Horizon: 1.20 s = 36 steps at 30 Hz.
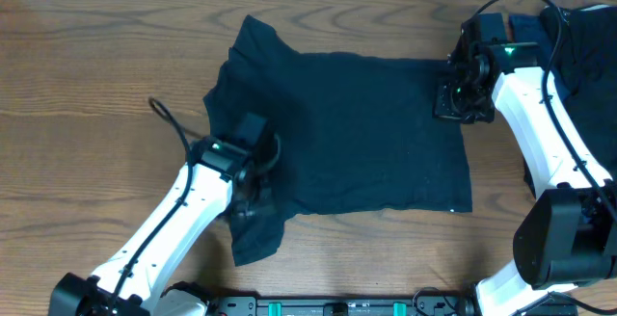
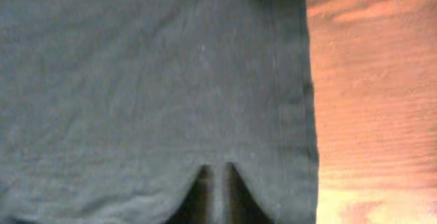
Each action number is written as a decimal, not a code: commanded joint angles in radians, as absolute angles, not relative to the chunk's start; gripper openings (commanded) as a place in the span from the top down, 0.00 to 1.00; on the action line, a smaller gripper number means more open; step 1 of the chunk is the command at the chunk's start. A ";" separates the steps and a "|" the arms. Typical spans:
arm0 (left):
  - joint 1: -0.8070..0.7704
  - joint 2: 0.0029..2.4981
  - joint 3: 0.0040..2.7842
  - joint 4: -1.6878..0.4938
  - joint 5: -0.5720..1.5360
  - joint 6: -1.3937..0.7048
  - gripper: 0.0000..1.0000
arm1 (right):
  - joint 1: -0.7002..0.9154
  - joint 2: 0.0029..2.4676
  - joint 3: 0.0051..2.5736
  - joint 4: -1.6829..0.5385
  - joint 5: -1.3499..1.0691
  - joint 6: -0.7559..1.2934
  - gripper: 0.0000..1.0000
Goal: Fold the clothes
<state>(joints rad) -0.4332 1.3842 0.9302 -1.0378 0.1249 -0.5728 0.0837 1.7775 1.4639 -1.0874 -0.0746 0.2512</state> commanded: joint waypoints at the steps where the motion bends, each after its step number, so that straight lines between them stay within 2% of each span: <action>1: -0.422 1.381 0.954 -0.963 0.076 -0.526 0.94 | 0.101 1.785 1.415 -1.087 -0.112 0.268 0.99; 10: -0.274 1.507 0.954 -0.849 0.067 -0.451 0.94 | 0.115 1.785 1.213 -0.996 -0.107 0.276 0.99; 17: -0.184 1.529 0.954 -0.769 0.067 -0.395 0.94 | 0.089 1.786 1.160 -0.800 -0.113 0.268 0.99; 26: -0.173 1.529 0.954 -0.685 0.067 -0.393 0.94 | 0.037 1.819 1.278 -0.656 -0.104 0.208 0.99; 36: -0.173 1.529 0.954 -0.664 0.067 -0.393 0.94 | 0.002 2.090 1.505 -0.521 -0.082 0.090 0.99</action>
<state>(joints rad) -0.1776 1.5311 0.9451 -0.6651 0.0784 -0.4099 0.0048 2.0026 1.4715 -0.5602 -0.0925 0.1646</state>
